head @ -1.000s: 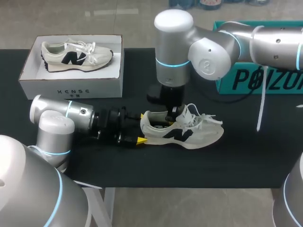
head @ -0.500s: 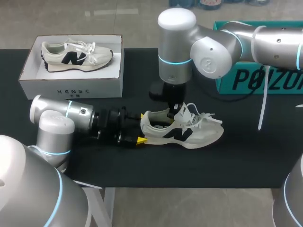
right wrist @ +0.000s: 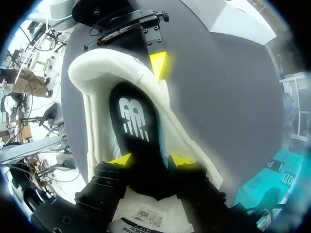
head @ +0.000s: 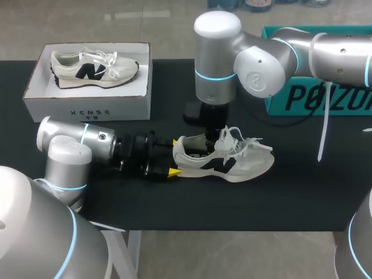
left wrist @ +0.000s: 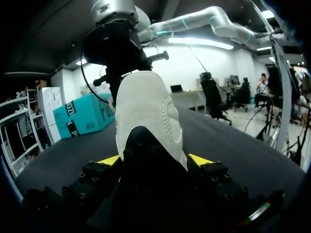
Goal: Take the shoe out of the shoebox, open the shoe tongue, remove and reinsert the insole, then place the shoe into the shoebox
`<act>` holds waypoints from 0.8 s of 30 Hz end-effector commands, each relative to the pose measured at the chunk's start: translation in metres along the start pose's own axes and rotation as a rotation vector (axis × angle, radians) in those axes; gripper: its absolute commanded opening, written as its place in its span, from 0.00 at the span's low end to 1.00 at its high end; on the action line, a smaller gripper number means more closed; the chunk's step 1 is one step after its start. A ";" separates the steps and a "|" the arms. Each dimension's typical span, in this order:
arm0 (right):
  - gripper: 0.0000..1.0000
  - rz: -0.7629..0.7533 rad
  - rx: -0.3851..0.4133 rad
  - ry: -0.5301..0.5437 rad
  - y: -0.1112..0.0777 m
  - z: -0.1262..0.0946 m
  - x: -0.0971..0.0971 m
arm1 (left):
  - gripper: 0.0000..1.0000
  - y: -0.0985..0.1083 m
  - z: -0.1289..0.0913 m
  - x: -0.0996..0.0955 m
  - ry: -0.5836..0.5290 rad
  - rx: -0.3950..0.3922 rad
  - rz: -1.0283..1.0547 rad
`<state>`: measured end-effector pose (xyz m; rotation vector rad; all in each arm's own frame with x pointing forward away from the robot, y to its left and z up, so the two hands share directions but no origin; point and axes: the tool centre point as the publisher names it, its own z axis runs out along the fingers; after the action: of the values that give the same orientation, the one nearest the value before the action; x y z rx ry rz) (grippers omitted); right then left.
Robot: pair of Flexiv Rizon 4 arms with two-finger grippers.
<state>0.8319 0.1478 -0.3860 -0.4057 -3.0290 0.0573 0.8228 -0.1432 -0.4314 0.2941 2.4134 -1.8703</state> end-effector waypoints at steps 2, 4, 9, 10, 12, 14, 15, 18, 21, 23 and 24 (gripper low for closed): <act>0.48 0.008 -0.008 -0.006 -0.003 0.002 -0.001 | 0.00 0.002 0.001 0.002 -0.001 0.000 0.002; 0.48 0.009 -0.008 -0.011 -0.003 0.003 0.001 | 0.00 0.002 0.001 0.002 -0.001 0.000 0.002; 0.48 0.010 -0.010 -0.008 0.000 0.020 0.008 | 0.00 0.002 0.001 0.002 -0.001 0.000 0.002; 0.47 0.010 -0.012 -0.008 0.001 0.024 0.010 | 0.00 0.002 0.001 0.002 -0.001 0.000 0.002; 0.47 0.010 -0.016 -0.006 0.003 0.035 0.014 | 0.00 0.002 0.001 0.002 -0.001 0.000 0.002; 0.48 0.013 -0.015 0.014 0.005 0.049 0.016 | 0.00 0.002 0.001 0.002 -0.001 0.000 0.002; 0.48 0.016 -0.020 0.026 0.006 0.057 0.018 | 0.00 0.002 0.001 0.002 -0.001 0.000 0.002; 0.49 0.008 -0.021 0.058 0.010 0.073 0.027 | 0.00 0.002 0.001 0.002 -0.001 0.000 0.002; 0.42 -0.032 0.005 0.095 0.015 0.083 0.039 | 0.00 0.002 0.001 0.002 -0.001 0.000 0.002; 0.00 -0.041 0.021 0.122 0.014 0.085 0.042 | 0.00 0.002 0.001 0.002 -0.001 0.000 0.002; 0.00 -0.046 0.040 0.125 0.014 0.083 0.045 | 0.00 0.002 0.001 0.002 -0.001 0.000 0.002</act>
<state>0.7983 0.1567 -0.4148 -0.3396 -2.9307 0.0289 0.8203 -0.1423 -0.4320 0.2985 2.4137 -1.8718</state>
